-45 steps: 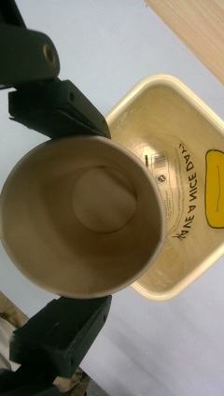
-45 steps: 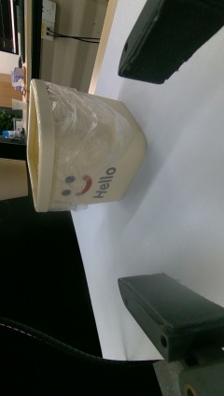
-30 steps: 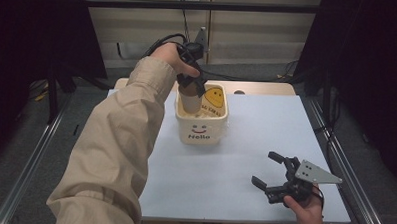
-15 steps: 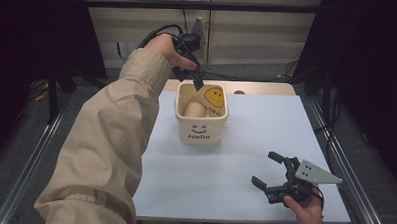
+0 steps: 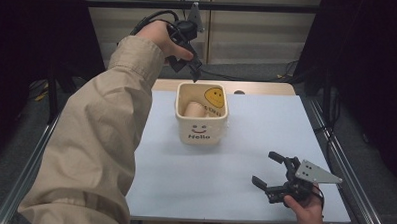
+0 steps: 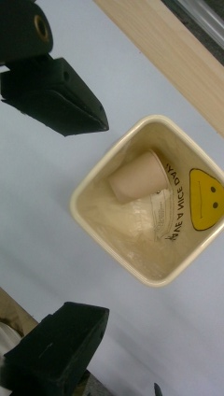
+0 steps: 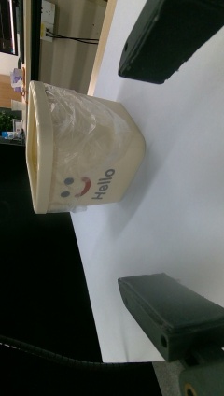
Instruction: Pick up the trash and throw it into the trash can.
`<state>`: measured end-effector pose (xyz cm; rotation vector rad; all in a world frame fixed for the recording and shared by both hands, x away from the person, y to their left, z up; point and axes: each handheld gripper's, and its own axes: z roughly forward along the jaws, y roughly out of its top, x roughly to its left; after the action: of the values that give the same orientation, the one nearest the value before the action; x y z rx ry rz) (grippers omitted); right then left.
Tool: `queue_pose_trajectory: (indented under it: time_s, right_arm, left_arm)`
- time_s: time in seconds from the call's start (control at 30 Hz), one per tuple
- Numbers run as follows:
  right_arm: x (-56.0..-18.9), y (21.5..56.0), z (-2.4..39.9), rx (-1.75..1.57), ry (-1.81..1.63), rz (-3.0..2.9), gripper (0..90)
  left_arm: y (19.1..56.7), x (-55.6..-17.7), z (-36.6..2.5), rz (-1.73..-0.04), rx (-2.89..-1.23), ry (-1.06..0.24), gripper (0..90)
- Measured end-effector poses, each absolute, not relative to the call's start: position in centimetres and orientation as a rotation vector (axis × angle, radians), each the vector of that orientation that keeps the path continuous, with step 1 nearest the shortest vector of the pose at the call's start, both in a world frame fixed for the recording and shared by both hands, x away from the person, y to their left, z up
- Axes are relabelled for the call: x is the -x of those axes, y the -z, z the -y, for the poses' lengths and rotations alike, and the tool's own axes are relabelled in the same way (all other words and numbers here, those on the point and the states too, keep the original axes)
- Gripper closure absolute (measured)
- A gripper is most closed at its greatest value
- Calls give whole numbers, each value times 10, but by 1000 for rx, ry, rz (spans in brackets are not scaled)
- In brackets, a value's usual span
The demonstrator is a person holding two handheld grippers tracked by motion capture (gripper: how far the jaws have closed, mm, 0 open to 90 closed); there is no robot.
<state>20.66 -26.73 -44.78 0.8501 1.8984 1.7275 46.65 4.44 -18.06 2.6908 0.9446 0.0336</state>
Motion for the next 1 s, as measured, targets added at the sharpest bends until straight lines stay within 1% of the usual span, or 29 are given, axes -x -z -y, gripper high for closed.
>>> queue_pose_trajectory:
  time_s: [0.1,0.17,0.2,0.57,0.6,0.67,0.8,1.0]
  right_arm:
    - [-207,448,268,-846,-1727,-1895,14]
    - [-207,448,268,-854,-1729,-1896,14]
    - [-207,448,269,-852,-1729,-1895,14]
    - [-208,449,268,-858,-1725,-1900,14]
    - [-208,450,268,-862,-1724,-1899,14]
    - [-207,450,269,-865,-1718,-1902,13]
    - [-205,449,269,-852,-1718,-1900,13]
    - [-205,448,268,-855,-1715,-1898,13]
  left_arm:
    - [175,-465,-47,-969,-2677,-42,90]
    - [171,-465,-49,-946,-2684,-55,87]
    - [170,-463,-48,-971,-2666,-51,85]
    - [151,-456,-56,-934,-2678,-77,77]
    - [152,-454,-56,-947,-2657,-85,78]
    - [150,-453,-59,-932,-2675,-86,76]
    - [150,-450,-65,-958,-2652,-96,75]
    - [154,-446,-74,-941,-2629,-90,71]
